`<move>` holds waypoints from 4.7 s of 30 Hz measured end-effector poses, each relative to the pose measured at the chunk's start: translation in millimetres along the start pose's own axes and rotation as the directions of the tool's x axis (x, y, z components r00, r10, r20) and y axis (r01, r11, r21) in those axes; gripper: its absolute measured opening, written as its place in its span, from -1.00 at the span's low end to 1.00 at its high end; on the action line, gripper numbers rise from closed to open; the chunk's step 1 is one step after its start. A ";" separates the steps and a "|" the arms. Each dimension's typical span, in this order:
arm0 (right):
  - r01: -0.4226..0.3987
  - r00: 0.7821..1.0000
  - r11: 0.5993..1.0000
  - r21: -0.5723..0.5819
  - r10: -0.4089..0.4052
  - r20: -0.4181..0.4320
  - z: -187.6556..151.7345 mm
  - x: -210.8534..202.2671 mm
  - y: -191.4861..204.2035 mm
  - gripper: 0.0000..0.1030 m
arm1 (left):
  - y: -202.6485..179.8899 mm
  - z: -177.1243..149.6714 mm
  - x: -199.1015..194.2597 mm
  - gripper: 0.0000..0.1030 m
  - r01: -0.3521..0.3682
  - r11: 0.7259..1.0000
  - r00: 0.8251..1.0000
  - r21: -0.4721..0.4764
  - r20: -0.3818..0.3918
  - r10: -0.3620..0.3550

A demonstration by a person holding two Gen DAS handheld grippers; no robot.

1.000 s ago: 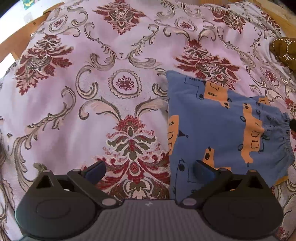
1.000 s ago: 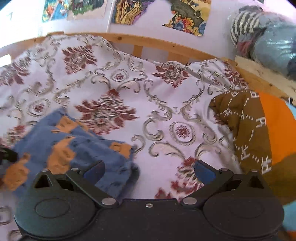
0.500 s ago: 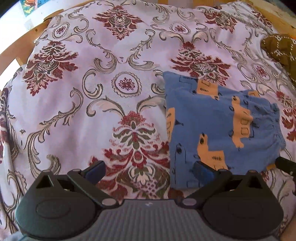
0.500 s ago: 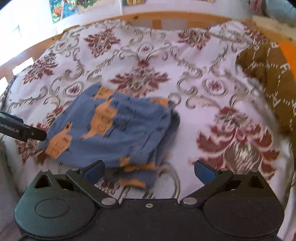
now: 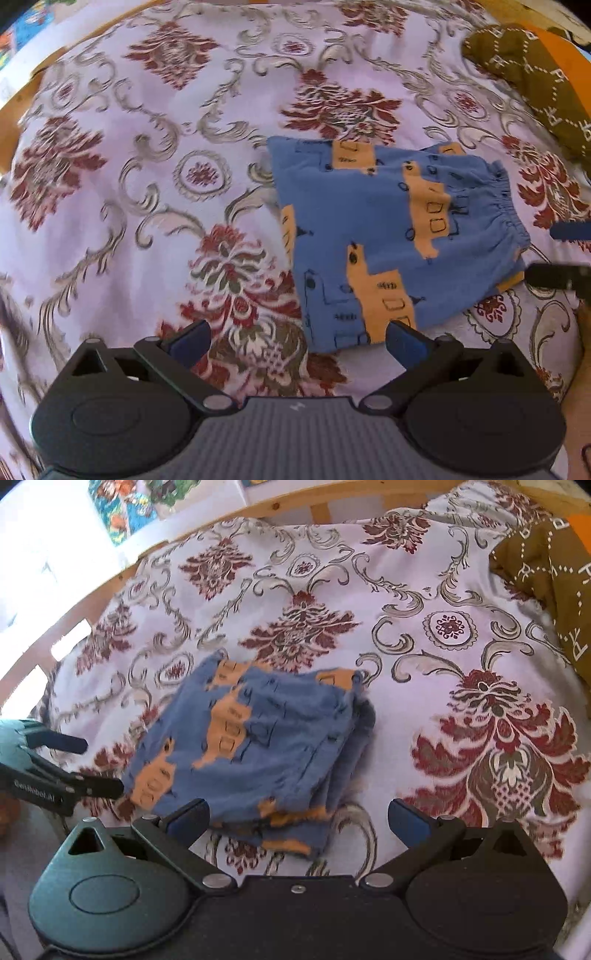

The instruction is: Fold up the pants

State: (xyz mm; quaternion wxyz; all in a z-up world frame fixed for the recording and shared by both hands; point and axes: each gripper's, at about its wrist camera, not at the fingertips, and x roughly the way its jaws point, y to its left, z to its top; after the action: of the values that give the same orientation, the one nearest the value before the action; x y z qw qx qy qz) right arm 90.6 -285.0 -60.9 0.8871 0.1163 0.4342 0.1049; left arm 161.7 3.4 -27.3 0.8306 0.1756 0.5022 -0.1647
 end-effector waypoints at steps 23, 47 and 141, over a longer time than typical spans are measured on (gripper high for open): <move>-0.368 0.928 0.914 0.171 0.371 0.012 19.8 44.7 -60.3 0.99 | 54.2 43.1 81.2 1.00 0.274 0.949 0.960 -0.156 -0.011 -0.279; -0.344 0.937 0.890 0.300 0.347 0.046 9.6 48.8 -71.3 -0.13 | 69.5 42.5 83.0 0.09 0.467 0.842 0.881 -0.270 0.055 -0.471; 0.157 0.949 0.983 -0.093 -0.124 0.289 79.3 46.9 -20.7 0.64 | 55.1 78.9 69.2 0.51 0.344 0.928 0.882 -0.141 0.389 -0.268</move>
State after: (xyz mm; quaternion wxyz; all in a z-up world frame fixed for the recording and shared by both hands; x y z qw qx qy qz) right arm 183.6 -300.3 -54.8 0.9503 0.0476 0.3038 0.0485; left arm 278.3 9.4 -47.9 0.8856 -0.0267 0.3761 -0.2711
